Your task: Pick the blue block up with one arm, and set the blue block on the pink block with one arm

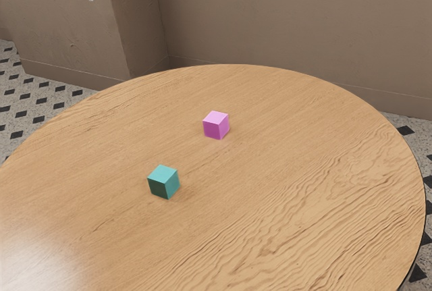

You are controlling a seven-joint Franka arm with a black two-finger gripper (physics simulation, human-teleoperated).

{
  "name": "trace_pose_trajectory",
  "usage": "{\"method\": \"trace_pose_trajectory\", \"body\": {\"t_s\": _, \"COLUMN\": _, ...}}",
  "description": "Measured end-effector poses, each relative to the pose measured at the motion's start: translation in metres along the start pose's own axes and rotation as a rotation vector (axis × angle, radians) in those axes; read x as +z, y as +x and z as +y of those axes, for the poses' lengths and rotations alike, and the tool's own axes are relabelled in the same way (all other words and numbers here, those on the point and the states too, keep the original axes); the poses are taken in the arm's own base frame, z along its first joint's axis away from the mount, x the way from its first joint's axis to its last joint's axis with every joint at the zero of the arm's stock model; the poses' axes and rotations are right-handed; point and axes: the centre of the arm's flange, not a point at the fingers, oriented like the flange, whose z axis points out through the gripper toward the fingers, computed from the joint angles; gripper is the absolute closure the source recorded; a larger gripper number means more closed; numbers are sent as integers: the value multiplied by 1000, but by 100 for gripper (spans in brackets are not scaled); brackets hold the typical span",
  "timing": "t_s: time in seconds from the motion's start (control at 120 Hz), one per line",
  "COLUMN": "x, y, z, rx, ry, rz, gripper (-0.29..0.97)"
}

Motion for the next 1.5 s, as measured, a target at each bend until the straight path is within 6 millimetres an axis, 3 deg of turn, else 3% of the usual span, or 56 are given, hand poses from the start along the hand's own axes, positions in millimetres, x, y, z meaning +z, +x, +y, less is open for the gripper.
{"method": "trace_pose_trajectory", "body": {"t_s": 0.117, "x": 30, "y": -4, "z": 7, "rx": 46, "ry": 10, "rz": -77, "gripper": 0}}
{"method": "trace_pose_trajectory", "body": {"t_s": 0.15, "x": 40, "y": -18, "z": 8, "rx": 51, "ry": 16, "rz": -94, "gripper": 0}}
{"method": "trace_pose_trajectory", "body": {"t_s": 0.2, "x": 60, "y": -57, "z": 9, "rx": 46, "ry": 32, "rz": -113, "gripper": 0}}
{"method": "trace_pose_trajectory", "body": {"t_s": 0.292, "x": 145, "y": -133, "z": 7, "rx": 33, "ry": 53, "rz": -160, "gripper": 0}}
{"method": "trace_pose_trajectory", "body": {"t_s": 0.358, "x": 206, "y": -173, "z": 3, "rx": 25, "ry": 67, "rz": -161, "gripper": 0}}
{"method": "trace_pose_trajectory", "body": {"t_s": 0.425, "x": 248, "y": -196, "z": 1, "rx": 28, "ry": 82, "rz": -119, "gripper": 0}}
{"method": "trace_pose_trajectory", "body": {"t_s": 0.5, "x": 285, "y": -207, "z": -1, "rx": 35, "ry": 86, "rz": -62, "gripper": 0}}
{"method": "trace_pose_trajectory", "body": {"t_s": 0.642, "x": 340, "y": -216, "z": -4, "rx": 35, "ry": 83, "rz": 28, "gripper": 0}}
{"method": "trace_pose_trajectory", "body": {"t_s": 0.767, "x": 375, "y": -212, "z": -11, "rx": 19, "ry": 65, "rz": 58, "gripper": 0}}
{"method": "trace_pose_trajectory", "body": {"t_s": 1.3, "x": 452, "y": -178, "z": -34, "rx": -29, "ry": 53, "rz": 140, "gripper": 0}}
{"method": "trace_pose_trajectory", "body": {"t_s": 1.5, "x": 470, "y": -148, "z": -39, "rx": -23, "ry": 46, "rz": 157, "gripper": 0}}
